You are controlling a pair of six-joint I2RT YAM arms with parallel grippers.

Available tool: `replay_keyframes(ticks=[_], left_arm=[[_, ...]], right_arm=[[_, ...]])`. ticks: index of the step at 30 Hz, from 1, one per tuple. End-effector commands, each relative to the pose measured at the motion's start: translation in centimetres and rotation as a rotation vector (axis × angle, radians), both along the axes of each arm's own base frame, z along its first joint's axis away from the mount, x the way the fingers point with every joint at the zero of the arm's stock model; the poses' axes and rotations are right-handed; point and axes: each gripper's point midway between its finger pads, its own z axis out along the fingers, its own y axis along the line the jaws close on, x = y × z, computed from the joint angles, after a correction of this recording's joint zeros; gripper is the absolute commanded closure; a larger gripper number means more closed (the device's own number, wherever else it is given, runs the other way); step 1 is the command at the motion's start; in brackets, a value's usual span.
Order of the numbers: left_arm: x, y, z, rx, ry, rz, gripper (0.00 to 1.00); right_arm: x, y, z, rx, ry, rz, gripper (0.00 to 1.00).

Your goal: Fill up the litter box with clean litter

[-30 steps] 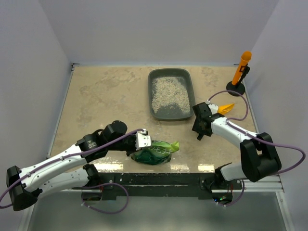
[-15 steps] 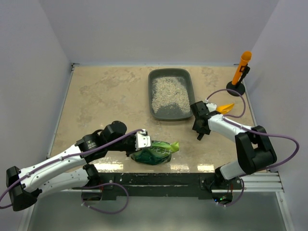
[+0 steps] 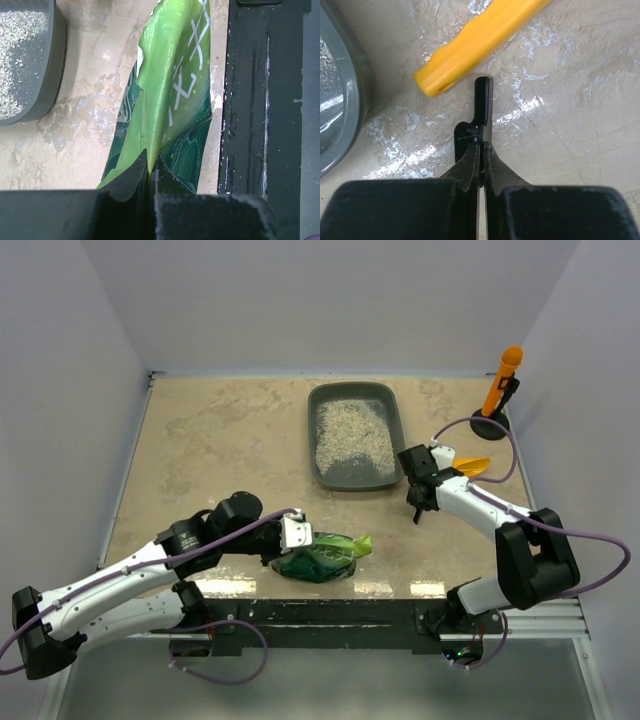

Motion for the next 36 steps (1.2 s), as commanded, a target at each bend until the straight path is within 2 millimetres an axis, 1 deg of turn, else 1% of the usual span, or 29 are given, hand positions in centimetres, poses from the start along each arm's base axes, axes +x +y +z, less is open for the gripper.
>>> replay_keyframes(ticks=[1, 5, 7, 8, 9, 11, 12, 14, 15, 17, 18, 19, 20, 21, 22, 23, 24, 25, 26, 27, 28, 29, 30, 31, 32, 33, 34, 35, 36], left_arm=[[0.2, -1.4, 4.7, -0.168, -0.073, -0.013, 0.96], [0.4, -1.3, 4.8, -0.171, -0.082, 0.001, 0.94], [0.6, -1.2, 4.9, -0.175, -0.086, 0.009, 0.84], [0.6, -1.2, 5.0, -0.176, -0.089, 0.013, 0.79], [0.8, -1.1, 5.0, -0.174, -0.092, 0.023, 0.71], [0.9, -1.2, 4.9, -0.169, -0.09, 0.028, 0.63], [1.0, -1.2, 5.0, -0.17, -0.09, 0.032, 0.54], [1.1, -1.2, 5.1, -0.164, -0.091, 0.031, 0.48], [1.2, -1.3, 5.2, -0.162, -0.092, 0.034, 0.45], [1.5, -1.5, 6.1, -0.157, -0.096, 0.039, 0.41], [1.8, -1.4, 7.3, -0.16, -0.108, 0.054, 0.31], [2.0, -1.5, 7.6, -0.149, -0.111, 0.06, 0.28], [2.4, -1.4, 8.2, -0.145, -0.12, 0.076, 0.25], [2.7, -1.4, 9.8, -0.151, -0.135, 0.086, 0.24], [3.0, -1.4, 10.8, -0.156, -0.148, 0.101, 0.23], [3.3, -1.3, 11.7, -0.163, -0.158, 0.116, 0.21], [3.6, -1.4, 13.7, -0.186, -0.164, 0.137, 0.2], [3.9, -1.5, 14.7, -0.198, -0.163, 0.152, 0.2], [4.0, -1.6, 15.7, -0.212, -0.158, 0.161, 0.19], [4.0, -2.2, 17.5, -0.247, -0.139, 0.162, 0.18], [3.8, -2.6, 18.4, -0.269, -0.123, 0.158, 0.18], [3.4, -3.2, 19.2, -0.293, -0.092, 0.135, 0.16], [3.2, -4.0, 20.5, -0.323, -0.05, 0.126, 0.16], [2.7, -4.6, 21.2, -0.34, -0.027, 0.098, 0.16], [2.3, -5.1, 21.8, -0.356, -0.007, 0.071, 0.0], [1.4, -5.8, 23.2, -0.411, 0.024, 0.025, 0.0], [0.9, -6.1, 23.9, -0.441, 0.038, -0.006, 0.0], [-0.2, -6.5, 24.6, -0.477, 0.059, -0.066, 0.0], [-0.7, -6.8, 25.9, -0.539, 0.081, -0.091, 0.0]], right_arm=[[0.2, 0.9, 0.5, 0.052, -0.016, 0.006, 1.0], [-0.1, 1.4, 2.1, 0.094, -0.046, 0.026, 1.0], [-0.5, 1.7, 3.3, 0.123, -0.067, 0.041, 1.0], [-0.8, 2.0, 3.5, 0.146, -0.064, 0.055, 1.0], [-1.2, 2.1, 4.6, 0.164, -0.088, 0.064, 1.0], [-1.7, 2.2, 5.7, 0.187, -0.107, 0.076, 1.0], [-2.0, 2.2, 6.5, 0.198, -0.119, 0.086, 1.0], [-1.9, 2.5, 9.5, 0.228, -0.197, 0.117, 1.0], [-2.2, 2.5, 10.4, 0.235, -0.208, 0.13, 1.0], [-2.2, 2.8, 14.1, 0.257, -0.295, 0.184, 1.0], [-2.3, 3.3, 15.3, 0.278, -0.318, 0.219, 1.0], [-2.6, 3.4, 17.2, 0.286, -0.37, 0.262, 1.0], [-2.4, 3.8, 19.5, 0.305, -0.429, 0.295, 1.0], [-2.8, 4.8, 21.0, 0.333, -0.459, 0.372, 1.0], [-3.1, 5.2, 23.4, 0.356, -0.519, 0.411, 1.0], [-3.5, 5.7, 24.7, 0.376, -0.546, 0.46, 1.0], [-4.1, 6.7, 25.8, 0.397, -0.564, 0.548, 1.0], [-4.7, 7.5, 27.5, 0.422, -0.597, 0.608, 1.0], [-5.3, 8.0, 28.7, 0.439, -0.626, 0.656, 1.0], [-5.8, 8.5, 29.6, 0.442, -0.651, 0.718, 1.0], [-7.1, 9.8, 31.1, 0.493, -0.677, 0.817, 1.0], [-7.8, 10.2, 32.5, 0.506, -0.73, 0.868, 1.0], [-8.6, 10.8, 33.5, 0.518, -0.762, 0.929, 1.0], [-9.8, 11.6, 34.2, 0.553, -0.78, 1.007, 1.0], [-10.6, 12.1, 35.0, 0.573, -0.81, 1.061, 1.0], [-11.5, 12.3, 35.7, 0.574, -0.836, 1.107, 1.0], [-12.1, 12.5, 36.0, 0.58, -0.848, 1.146, 1.0], [-13.3, 13.1, 36.5, 0.602, -0.856, 1.219, 1.0], [-14.1, 13.1, 37.0, 0.604, -0.879, 1.253, 1.0]])
